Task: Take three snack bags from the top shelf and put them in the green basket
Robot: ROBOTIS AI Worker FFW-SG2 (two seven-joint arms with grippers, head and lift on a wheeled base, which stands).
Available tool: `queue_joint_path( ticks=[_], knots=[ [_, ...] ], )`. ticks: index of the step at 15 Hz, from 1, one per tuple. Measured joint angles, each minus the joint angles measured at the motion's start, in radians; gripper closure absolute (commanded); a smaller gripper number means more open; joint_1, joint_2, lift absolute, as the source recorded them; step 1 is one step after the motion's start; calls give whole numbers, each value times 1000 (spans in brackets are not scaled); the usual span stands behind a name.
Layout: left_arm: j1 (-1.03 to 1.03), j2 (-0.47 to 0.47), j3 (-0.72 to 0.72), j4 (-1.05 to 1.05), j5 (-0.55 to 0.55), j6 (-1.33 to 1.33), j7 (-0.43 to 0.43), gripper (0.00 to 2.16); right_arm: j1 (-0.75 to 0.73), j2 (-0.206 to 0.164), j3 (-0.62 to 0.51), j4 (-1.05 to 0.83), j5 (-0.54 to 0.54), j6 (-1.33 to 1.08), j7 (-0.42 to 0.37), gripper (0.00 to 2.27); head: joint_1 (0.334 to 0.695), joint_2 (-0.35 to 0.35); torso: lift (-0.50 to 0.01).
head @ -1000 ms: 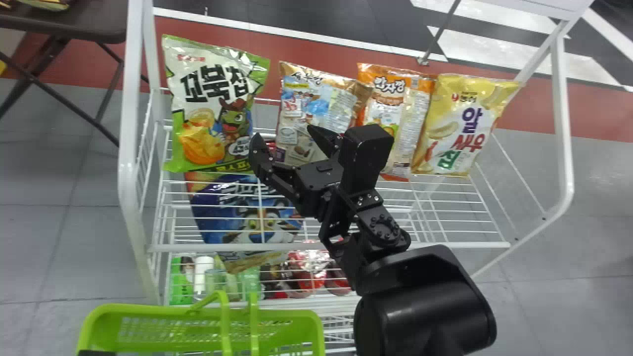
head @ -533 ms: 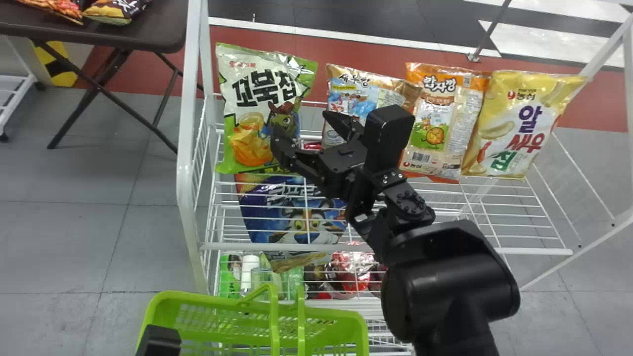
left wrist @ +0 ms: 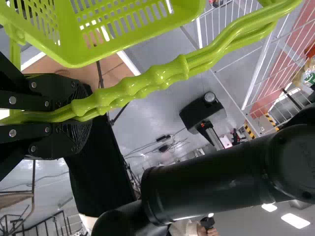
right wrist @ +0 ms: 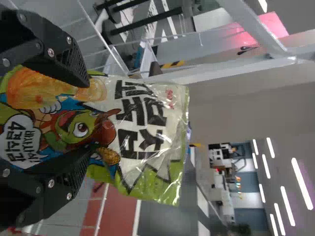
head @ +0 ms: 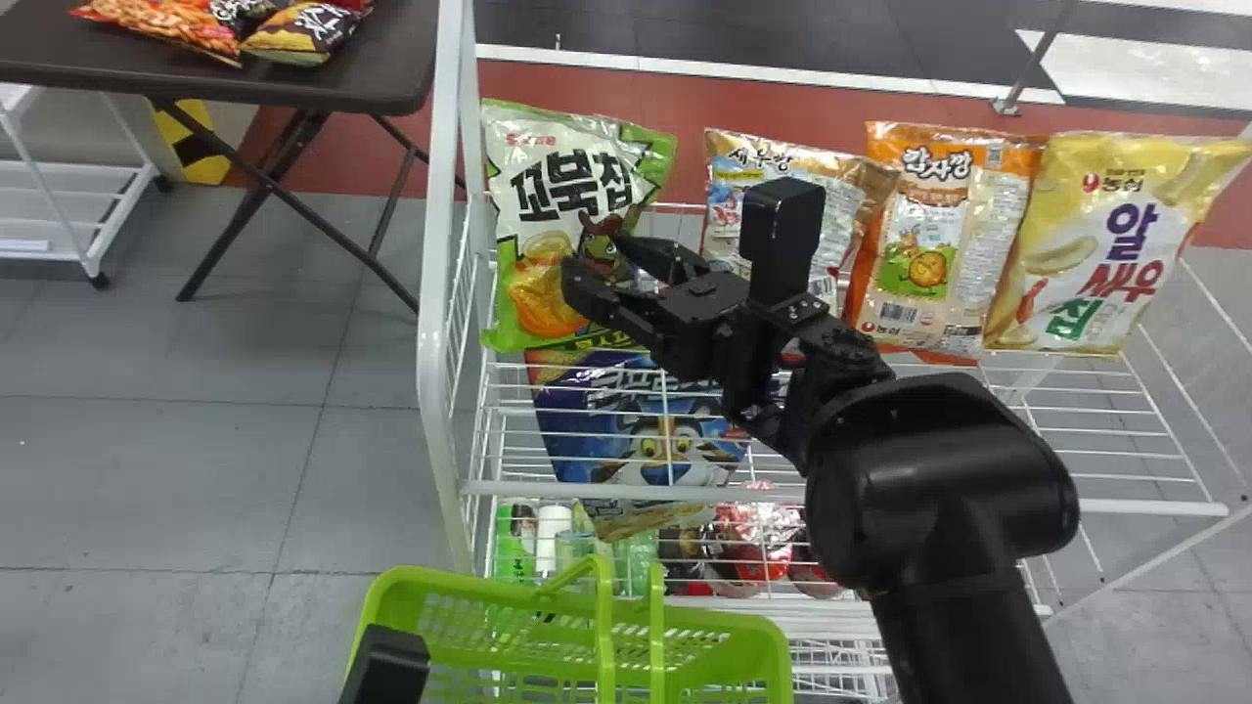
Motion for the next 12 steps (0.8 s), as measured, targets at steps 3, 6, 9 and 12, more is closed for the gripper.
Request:
queue_joint_path(
  ticks=[3,6,9,12],
  knots=[
    [5,1,1,-11,4,12,1,2020,33,0,-9,-46,-5,14,16,2246,695,-104,-38],
    [11,1,0,-32,3,32,7,2020,101,0,-25,-155,-4,14,23,2246,695,-117,-38],
    [10,0,-6,-52,0,70,30,2020,172,0,-48,-315,-2,73,51,2246,695,-137,-38],
    [9,-2,-11,-56,0,74,50,2020,266,0,-101,-503,-4,174,96,2246,695,-188,-38]
  ],
)
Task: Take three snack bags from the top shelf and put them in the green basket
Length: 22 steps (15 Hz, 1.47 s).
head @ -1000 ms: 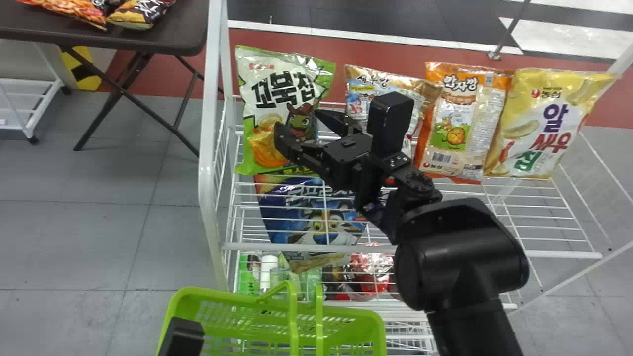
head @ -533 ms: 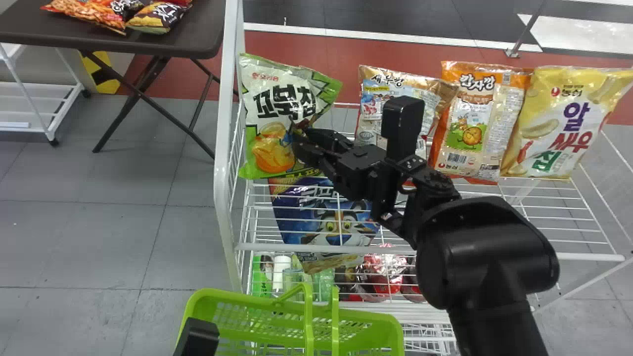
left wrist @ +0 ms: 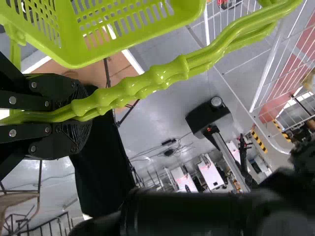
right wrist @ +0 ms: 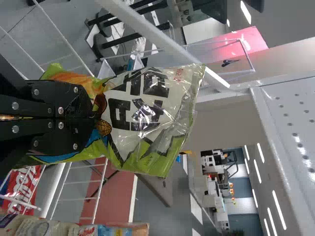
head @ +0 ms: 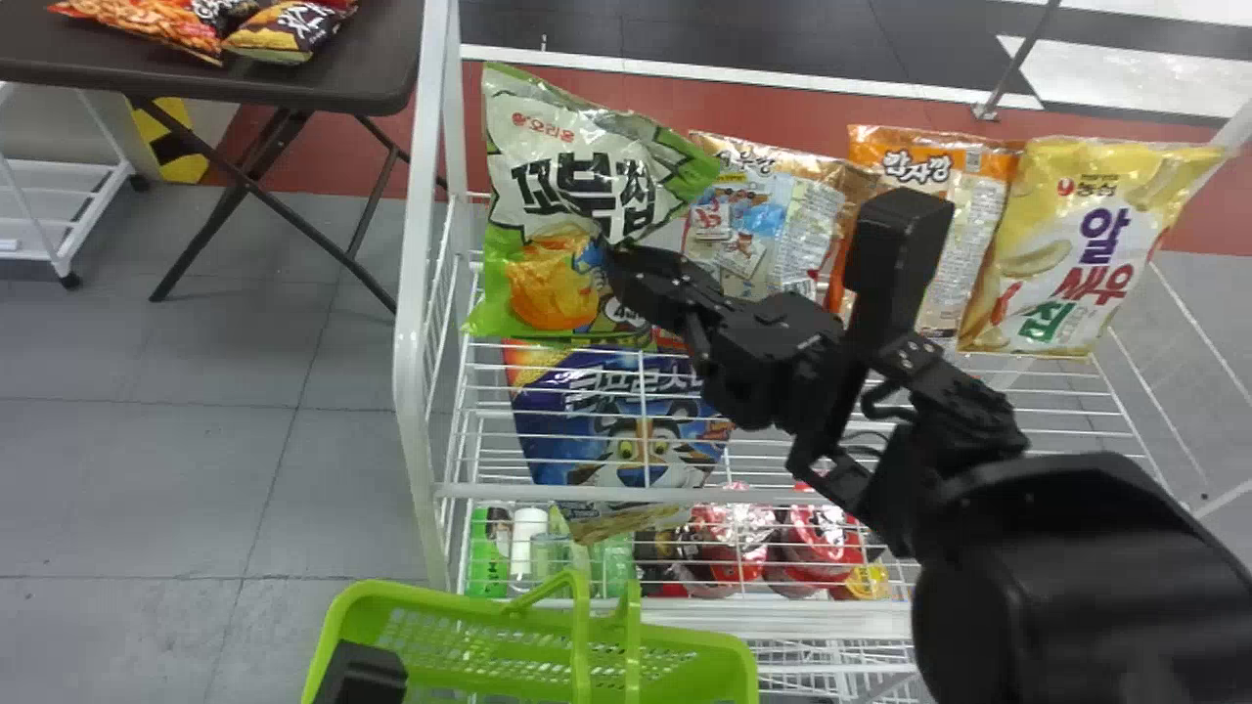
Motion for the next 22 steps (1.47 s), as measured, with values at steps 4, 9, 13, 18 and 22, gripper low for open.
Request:
queue_joint_path(
  ticks=[4,9,13,18,22],
  knots=[
    [-2,-7,-1,1,-1,-4,26,2020,161,0,-128,-286,-5,233,91,2246,695,-312,-38],
    [-16,-14,-21,10,-6,-7,54,2020,262,0,-419,-481,-196,714,234,2246,695,-350,-38],
    [-20,-14,-29,3,-5,-8,58,2020,281,0,-524,-509,-186,840,350,2246,695,-350,-38],
    [-26,-14,-30,3,-5,-9,60,2020,391,0,-518,-507,-39,842,413,2246,695,-350,-38],
    [-31,-14,-33,1,-5,-8,62,2020,436,0,-515,-504,48,842,462,2246,695,-350,-38]
  ],
)
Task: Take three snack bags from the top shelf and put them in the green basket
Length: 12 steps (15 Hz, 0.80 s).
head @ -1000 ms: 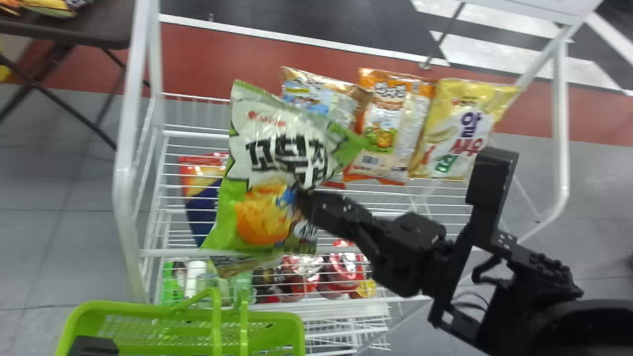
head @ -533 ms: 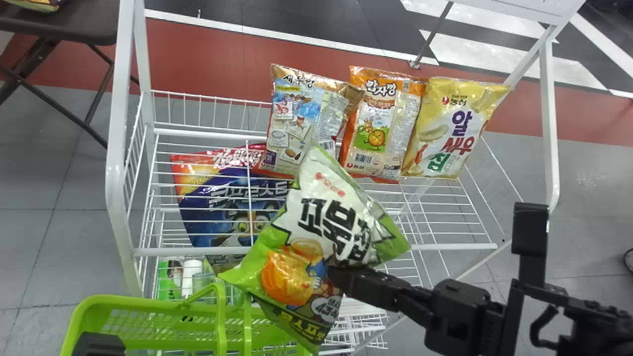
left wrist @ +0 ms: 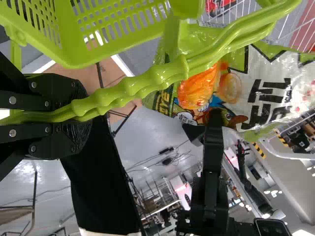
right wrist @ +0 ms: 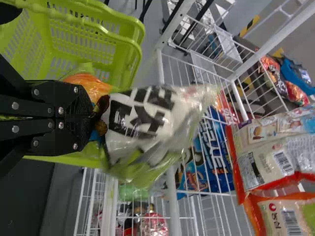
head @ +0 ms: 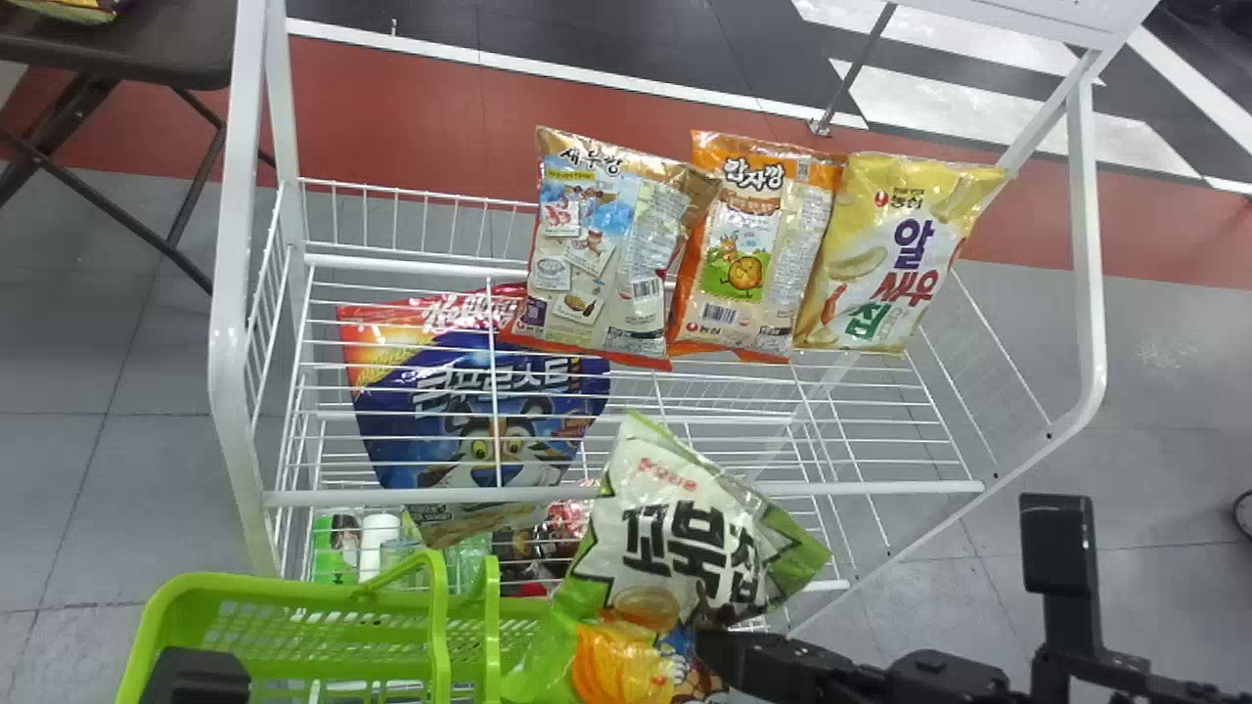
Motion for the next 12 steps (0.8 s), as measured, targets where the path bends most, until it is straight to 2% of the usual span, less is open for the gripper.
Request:
queue_joint_path(
  ticks=[3,5,8,10,11,12],
  knots=[
    [0,0,-10,-6,0,2,6,2020,25,-10,40,22,6,0,31,2246,695,-350,-38],
    [0,4,-22,-17,-1,3,19,2020,44,-30,136,64,26,0,27,2246,695,-350,-38],
    [6,10,-30,-30,-2,3,23,2020,48,-55,302,158,120,0,10,2246,695,-350,-38],
    [9,11,-34,-33,-2,3,22,2020,35,-68,368,221,142,0,-7,2213,695,-350,-38],
    [10,12,-37,-34,-2,3,22,2020,23,-70,391,252,150,0,-19,1696,695,-350,-38],
    [11,12,-39,-35,-2,3,21,2020,11,-70,403,276,156,0,-27,475,695,-350,-38]
  ],
)
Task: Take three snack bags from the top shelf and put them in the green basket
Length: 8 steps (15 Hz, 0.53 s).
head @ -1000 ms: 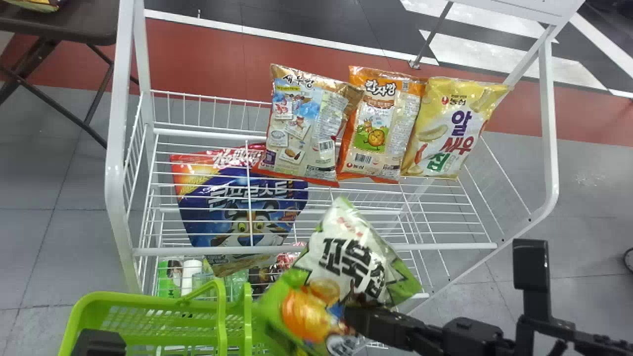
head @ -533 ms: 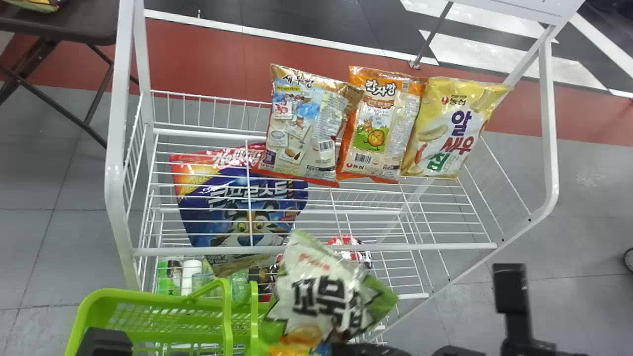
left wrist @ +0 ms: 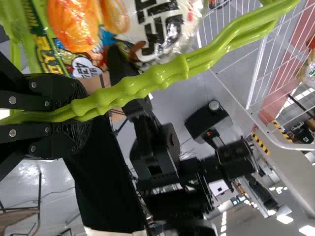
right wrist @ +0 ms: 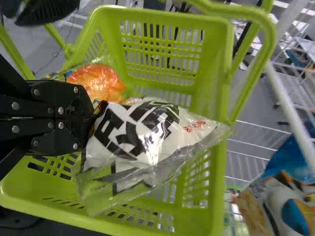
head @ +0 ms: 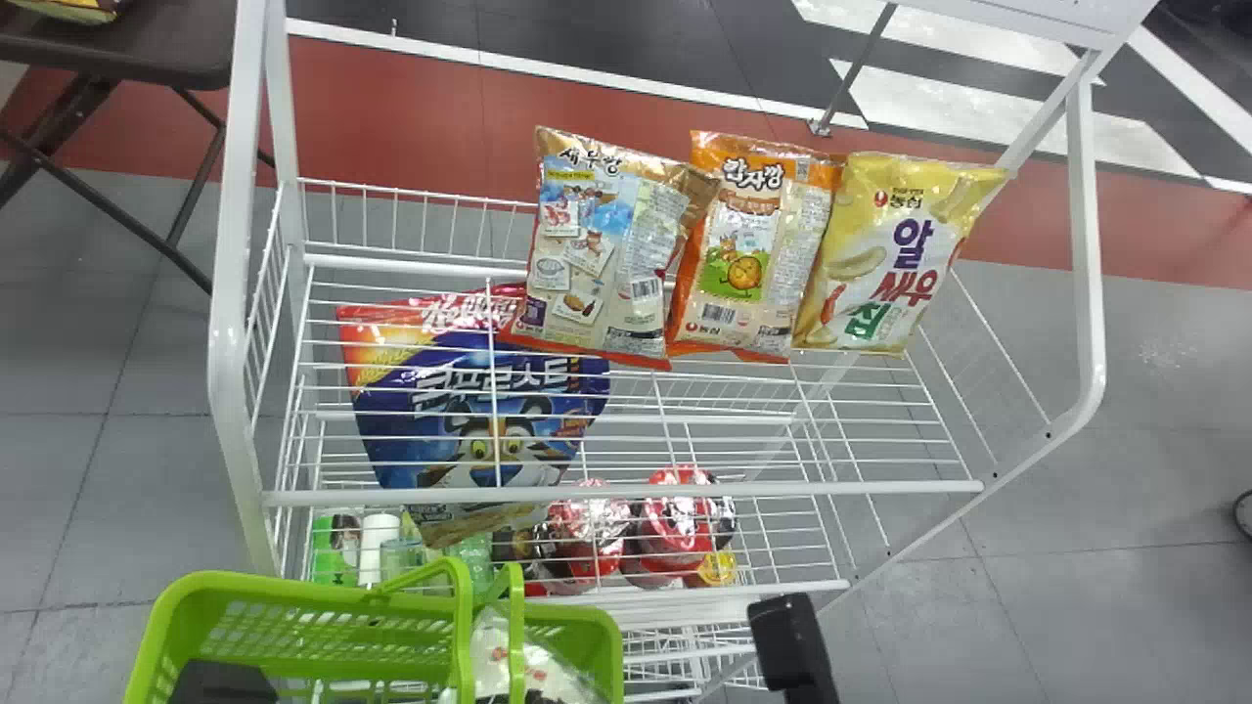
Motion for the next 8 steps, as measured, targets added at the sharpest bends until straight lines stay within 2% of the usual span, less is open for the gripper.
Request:
queue_joint_path(
  ticks=[1,4,8],
  knots=[
    [1,1,-1,-1,0,0,-1,2020,-11,-1,6,27,5,0,-3,-2,695,-350,-38],
    [1,3,-1,-1,-1,0,-3,2020,-23,-1,-16,68,-3,-36,1,6,695,-350,-38],
    [2,3,2,-2,-2,0,-3,2020,-8,19,-114,67,-94,-270,12,36,695,-350,-38]
  ],
)
